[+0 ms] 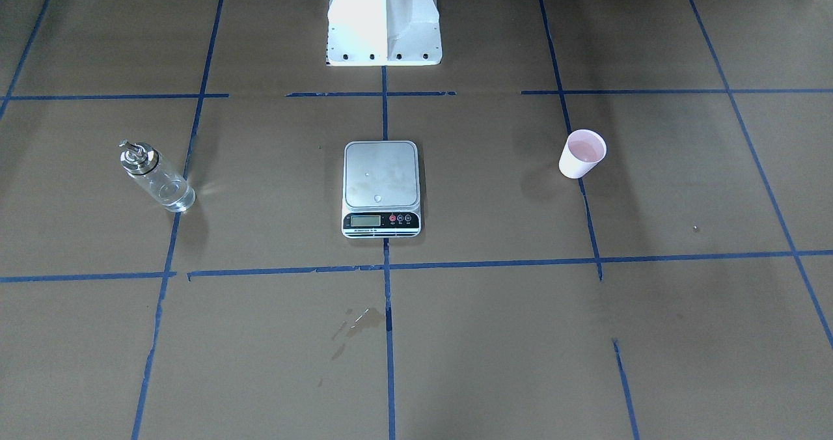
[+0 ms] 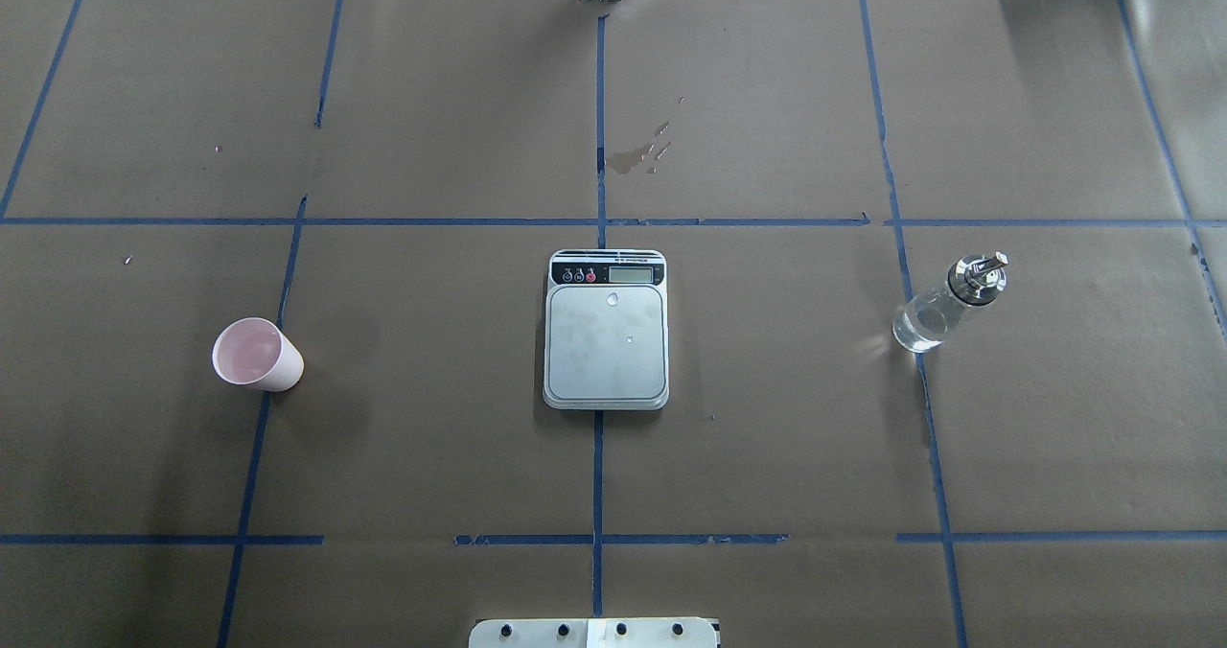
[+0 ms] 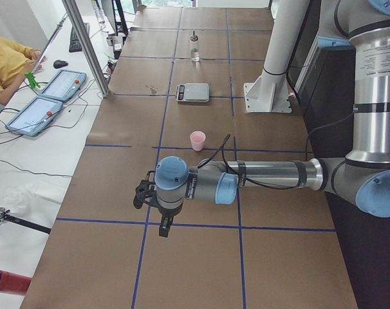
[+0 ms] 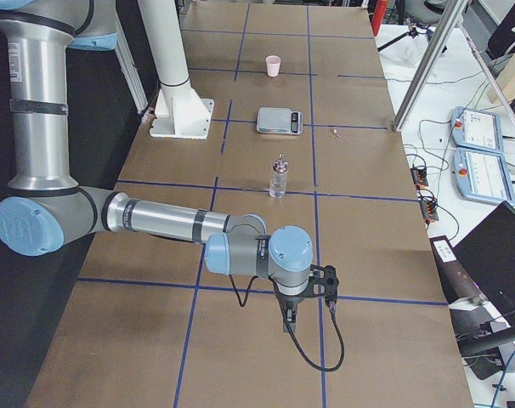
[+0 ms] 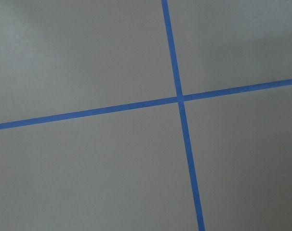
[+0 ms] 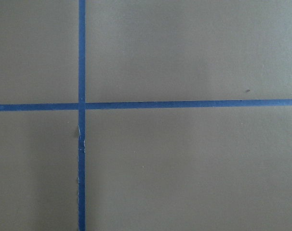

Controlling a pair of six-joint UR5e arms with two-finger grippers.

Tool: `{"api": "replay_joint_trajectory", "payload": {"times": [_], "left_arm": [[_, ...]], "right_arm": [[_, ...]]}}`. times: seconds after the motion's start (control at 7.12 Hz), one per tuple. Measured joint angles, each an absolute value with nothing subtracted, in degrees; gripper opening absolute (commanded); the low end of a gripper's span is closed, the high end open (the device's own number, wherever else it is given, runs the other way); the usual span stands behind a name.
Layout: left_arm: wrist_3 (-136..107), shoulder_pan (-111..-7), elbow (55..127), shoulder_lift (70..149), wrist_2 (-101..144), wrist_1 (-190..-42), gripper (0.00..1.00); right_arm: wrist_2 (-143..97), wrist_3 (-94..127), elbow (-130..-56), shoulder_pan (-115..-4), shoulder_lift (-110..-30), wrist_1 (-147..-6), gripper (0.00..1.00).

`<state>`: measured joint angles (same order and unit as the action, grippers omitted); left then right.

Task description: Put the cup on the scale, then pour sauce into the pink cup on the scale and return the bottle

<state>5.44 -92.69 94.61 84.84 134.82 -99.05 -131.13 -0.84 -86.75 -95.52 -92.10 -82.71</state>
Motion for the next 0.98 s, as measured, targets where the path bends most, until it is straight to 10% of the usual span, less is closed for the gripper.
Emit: {"api": "replay_joint_trajectory", "payload": {"times": [0.98], "left_arm": [[5.78,-90.03,96.83,85.88,134.32,-101.26,1.00]], "right_arm": [[-131.75,-0.79,-87.12,-89.01,-92.10,-76.72,1.00]]}}
